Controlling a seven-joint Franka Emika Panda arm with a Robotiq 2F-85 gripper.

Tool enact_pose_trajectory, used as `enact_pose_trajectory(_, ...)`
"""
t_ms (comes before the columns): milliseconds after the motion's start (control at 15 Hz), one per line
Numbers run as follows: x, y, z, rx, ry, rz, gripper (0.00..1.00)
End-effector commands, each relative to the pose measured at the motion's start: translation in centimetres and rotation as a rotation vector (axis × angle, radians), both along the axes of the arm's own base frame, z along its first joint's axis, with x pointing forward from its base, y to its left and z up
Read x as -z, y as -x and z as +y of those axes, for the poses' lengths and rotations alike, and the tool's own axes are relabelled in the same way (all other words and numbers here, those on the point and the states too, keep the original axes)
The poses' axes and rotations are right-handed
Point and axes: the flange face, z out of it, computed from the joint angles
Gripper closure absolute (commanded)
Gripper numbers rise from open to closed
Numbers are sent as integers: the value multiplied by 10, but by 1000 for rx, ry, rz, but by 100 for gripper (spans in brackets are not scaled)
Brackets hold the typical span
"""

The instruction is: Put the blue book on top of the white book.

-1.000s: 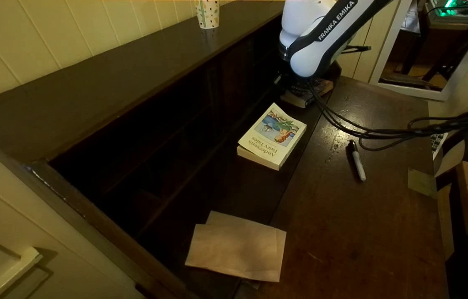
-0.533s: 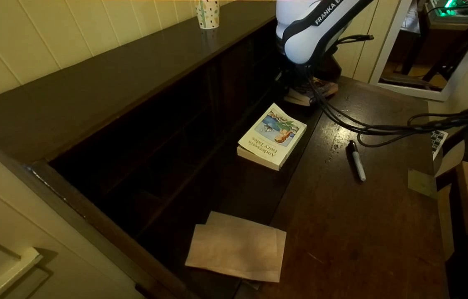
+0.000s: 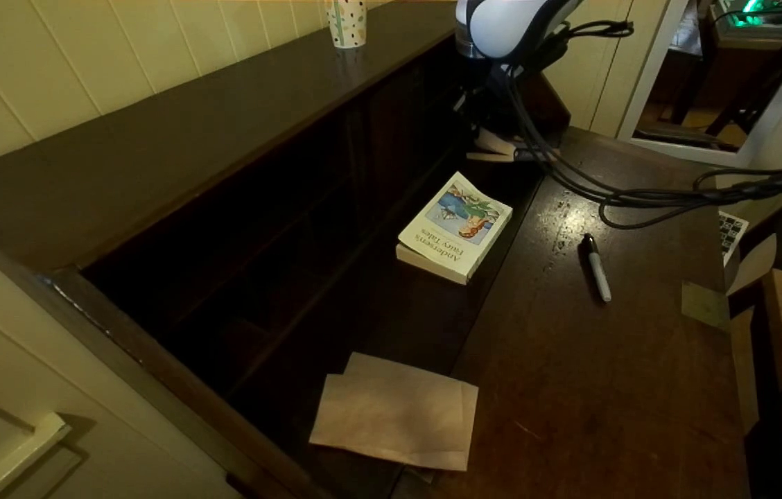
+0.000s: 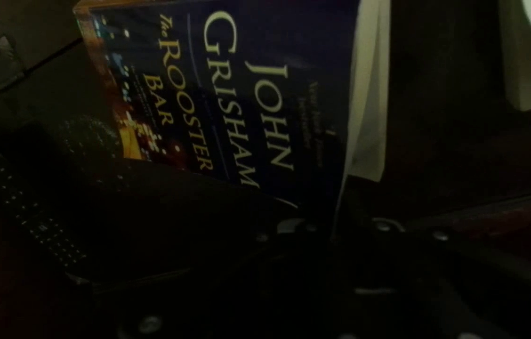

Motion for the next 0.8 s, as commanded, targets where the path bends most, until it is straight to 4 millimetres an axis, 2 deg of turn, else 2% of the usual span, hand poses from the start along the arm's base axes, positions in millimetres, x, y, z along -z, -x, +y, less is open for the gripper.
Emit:
enact_pose_trajectory(0, -21, -1, 22, 6, -18, -6, 96)
enact_pose_trajectory(533, -23, -12, 77, -52, -38, -22, 96)
enact_pose_trajectory(733, -28, -7, 96, -64, -36, -11, 96)
